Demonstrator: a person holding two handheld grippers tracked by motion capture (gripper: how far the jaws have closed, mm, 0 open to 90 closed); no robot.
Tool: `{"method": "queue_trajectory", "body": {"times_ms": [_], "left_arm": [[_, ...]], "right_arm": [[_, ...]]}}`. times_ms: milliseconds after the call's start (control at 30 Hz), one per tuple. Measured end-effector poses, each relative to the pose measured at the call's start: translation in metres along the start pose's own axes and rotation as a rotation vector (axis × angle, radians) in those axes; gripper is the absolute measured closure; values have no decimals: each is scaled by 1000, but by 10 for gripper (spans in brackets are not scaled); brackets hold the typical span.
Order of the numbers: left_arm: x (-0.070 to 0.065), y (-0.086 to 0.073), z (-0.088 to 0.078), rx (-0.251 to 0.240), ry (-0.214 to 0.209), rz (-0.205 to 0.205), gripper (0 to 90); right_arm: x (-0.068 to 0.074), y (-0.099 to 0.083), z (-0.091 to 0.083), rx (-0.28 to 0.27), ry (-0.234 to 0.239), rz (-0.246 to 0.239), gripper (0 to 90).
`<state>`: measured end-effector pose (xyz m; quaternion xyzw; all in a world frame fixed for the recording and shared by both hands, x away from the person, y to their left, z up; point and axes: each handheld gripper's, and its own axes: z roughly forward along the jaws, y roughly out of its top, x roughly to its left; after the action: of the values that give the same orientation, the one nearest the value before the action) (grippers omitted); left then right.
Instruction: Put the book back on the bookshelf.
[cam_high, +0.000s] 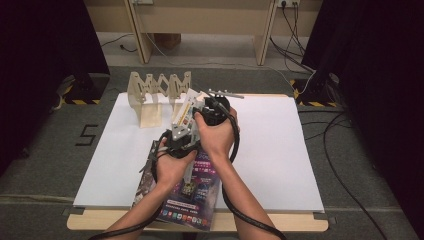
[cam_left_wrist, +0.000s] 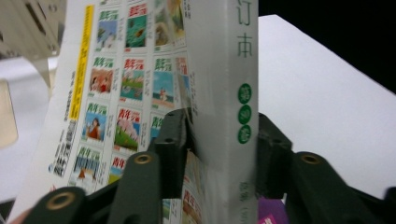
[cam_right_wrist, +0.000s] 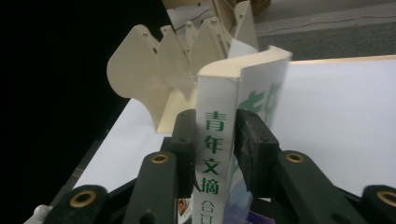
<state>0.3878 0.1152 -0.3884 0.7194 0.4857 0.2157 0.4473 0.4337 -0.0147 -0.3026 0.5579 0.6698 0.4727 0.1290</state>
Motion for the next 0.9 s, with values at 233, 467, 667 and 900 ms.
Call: {"method": "queue_trajectory", "body": {"times_ms": [233,467,667,900], "left_arm": [[20,-3,-11,17,-30,-23,724],[29,-4,-13,4,-64,13,732],[37,0,-16,-17,-86,-7,734],[46,6,-26,-43,-97,-22,734]], "right_arm": [[8,2,6,17,55,-56,665],[-6,12,-11,-32,130,-47,591],[-52,6,-29,-84,85,29,575],[-121,-38,-28,8,-7,132,575]]}}
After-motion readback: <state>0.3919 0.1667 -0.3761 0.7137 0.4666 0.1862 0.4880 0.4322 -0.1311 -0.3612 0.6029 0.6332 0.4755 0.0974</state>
